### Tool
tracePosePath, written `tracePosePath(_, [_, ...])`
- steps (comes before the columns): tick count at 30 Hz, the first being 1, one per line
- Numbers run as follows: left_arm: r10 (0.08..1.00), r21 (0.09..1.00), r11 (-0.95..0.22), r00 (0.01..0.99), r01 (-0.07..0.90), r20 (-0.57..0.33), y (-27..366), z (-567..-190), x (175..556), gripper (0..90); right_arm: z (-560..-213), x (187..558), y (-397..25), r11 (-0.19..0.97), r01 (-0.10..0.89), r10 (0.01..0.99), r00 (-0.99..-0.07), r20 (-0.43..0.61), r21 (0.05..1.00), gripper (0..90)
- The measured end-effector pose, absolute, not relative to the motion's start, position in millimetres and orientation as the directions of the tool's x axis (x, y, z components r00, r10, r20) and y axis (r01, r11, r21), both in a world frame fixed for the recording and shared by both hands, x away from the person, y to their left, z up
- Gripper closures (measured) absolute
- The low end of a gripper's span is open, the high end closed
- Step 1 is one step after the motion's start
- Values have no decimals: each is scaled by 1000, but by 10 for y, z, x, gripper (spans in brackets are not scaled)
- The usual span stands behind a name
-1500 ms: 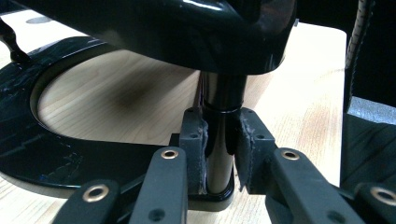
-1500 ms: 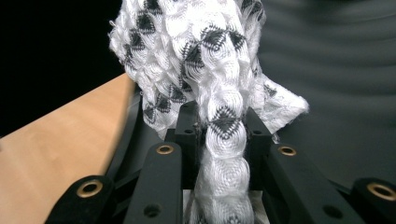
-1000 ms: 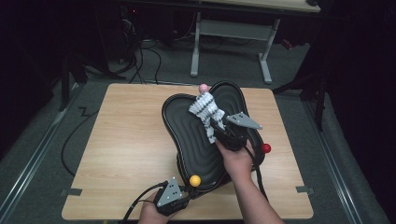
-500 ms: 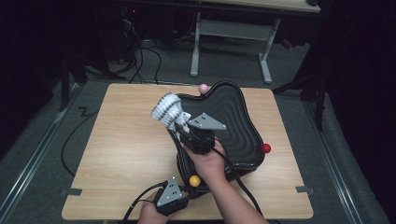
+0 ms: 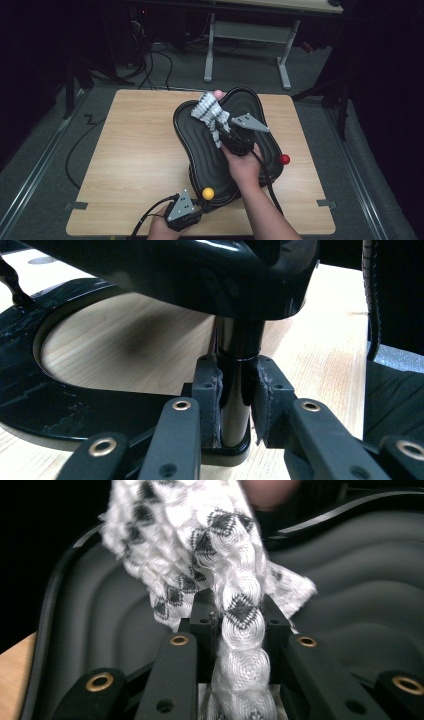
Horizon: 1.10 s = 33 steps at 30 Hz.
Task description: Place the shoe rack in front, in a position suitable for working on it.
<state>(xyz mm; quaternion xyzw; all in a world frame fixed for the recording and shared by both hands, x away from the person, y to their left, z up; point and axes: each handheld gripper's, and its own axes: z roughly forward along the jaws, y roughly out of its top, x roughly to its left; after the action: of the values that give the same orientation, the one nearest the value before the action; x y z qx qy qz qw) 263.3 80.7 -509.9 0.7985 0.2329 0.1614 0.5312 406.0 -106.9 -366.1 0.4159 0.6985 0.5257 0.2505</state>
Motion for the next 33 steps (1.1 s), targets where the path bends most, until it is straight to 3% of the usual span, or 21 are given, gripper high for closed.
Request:
tracePosePath(6, [542,923,-328,841,199,11,808,-5099,2635,745,-3660,4041,-1003,103,321,833,-545,95,941,753])
tracePosePath(19, [541,924,-327,841,200,9,810,-5100,2635,745,-3640,3813,-473,182,287,736,-674,64,940,755])
tracePosePath(33, [551,921,-330,834,208,9,844,-5090,2625,745,-3718,4022,-1330,109,347,843,-529,98,932,754])
